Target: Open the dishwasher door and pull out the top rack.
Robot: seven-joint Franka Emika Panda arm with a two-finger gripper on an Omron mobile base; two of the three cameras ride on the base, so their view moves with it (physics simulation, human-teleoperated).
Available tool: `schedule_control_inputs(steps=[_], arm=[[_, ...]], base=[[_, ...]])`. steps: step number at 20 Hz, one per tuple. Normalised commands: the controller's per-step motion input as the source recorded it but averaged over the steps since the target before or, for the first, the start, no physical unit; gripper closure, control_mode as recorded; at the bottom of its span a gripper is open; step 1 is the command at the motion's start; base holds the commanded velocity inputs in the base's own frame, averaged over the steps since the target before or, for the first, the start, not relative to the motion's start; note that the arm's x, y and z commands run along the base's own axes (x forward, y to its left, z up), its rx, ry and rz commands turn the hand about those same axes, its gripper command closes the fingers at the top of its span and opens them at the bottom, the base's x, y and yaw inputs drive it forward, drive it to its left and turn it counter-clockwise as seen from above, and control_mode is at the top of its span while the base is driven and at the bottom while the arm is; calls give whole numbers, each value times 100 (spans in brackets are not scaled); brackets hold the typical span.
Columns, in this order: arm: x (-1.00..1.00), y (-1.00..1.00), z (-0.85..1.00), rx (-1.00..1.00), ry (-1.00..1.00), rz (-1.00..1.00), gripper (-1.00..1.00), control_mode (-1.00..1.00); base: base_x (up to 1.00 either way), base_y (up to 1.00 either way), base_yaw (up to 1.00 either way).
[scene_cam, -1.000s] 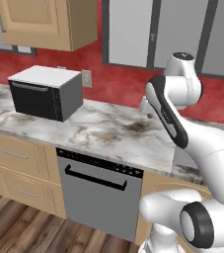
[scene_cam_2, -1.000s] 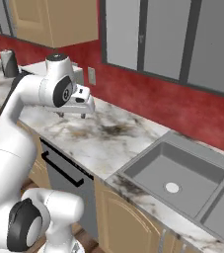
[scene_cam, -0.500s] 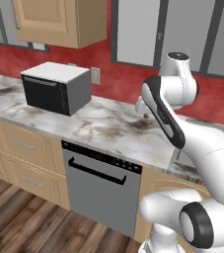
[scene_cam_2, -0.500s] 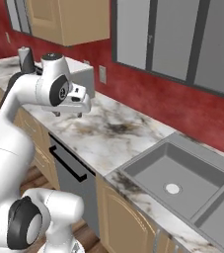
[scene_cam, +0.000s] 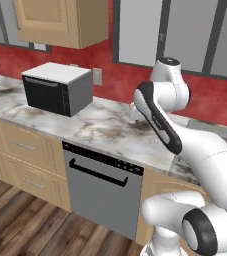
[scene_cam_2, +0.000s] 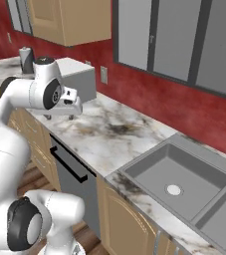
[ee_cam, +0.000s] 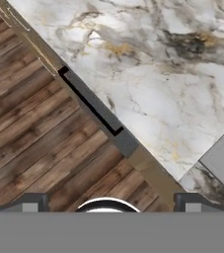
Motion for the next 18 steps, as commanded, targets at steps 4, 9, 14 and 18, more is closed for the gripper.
schedule_control_inputs(steps=[4,9,14,18], arm=[[5,98,-23,-8,0,0,-100,-100],[17,81,-44,-11,0,0,-100,-100],[3,51,-59,-25,0,0,-100,-100],[0,54,-66,-27,0,0,-100,-100]], base=[[0,0,0],[0,0,0],[0,0,0],[0,0,0]])
